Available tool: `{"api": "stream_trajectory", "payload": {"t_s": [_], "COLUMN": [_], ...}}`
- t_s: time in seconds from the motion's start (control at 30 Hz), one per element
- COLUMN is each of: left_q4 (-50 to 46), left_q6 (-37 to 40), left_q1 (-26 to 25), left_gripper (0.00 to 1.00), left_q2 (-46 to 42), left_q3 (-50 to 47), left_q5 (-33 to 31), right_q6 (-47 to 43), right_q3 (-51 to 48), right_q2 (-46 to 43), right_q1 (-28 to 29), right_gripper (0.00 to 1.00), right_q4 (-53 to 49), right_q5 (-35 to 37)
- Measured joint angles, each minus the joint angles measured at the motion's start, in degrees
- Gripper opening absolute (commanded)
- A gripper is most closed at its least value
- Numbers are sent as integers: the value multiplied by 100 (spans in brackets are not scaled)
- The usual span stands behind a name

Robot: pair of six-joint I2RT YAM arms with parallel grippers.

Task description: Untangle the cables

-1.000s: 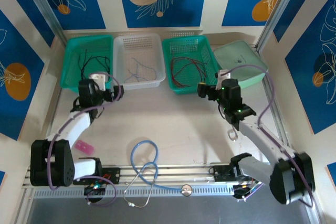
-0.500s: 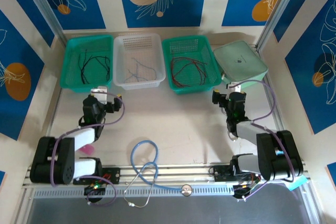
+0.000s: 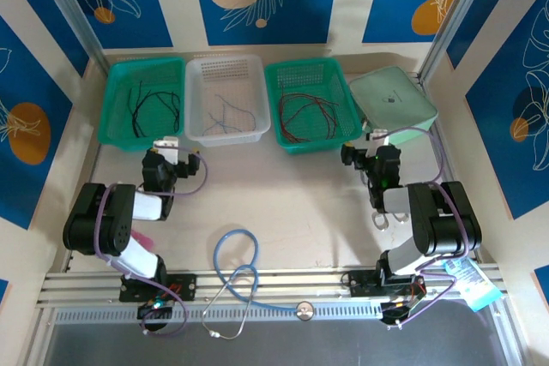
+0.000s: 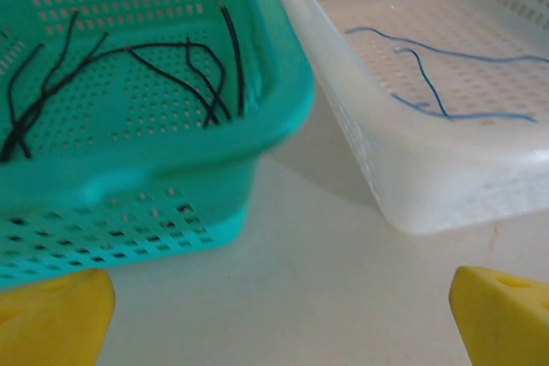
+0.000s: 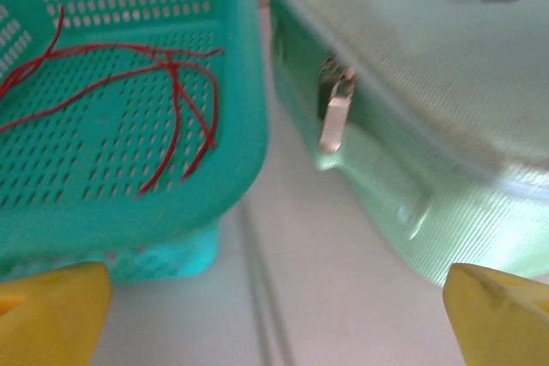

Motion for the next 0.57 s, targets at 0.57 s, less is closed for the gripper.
{"api": "stream_trajectory", "payload": {"t_s": [0.57], "left_q4": [-166], "left_q6": [-2], "left_q1": [-2], "left_gripper": [99], "left_q2": [0], "left_q3": [13], "left_q5": [-229], "right_q6": [81], "right_q3": [35], "right_q2": [0], "right_q1": [-96], "right_gripper": [99], "right_q4": [-251], "right_q5": [-245]}}
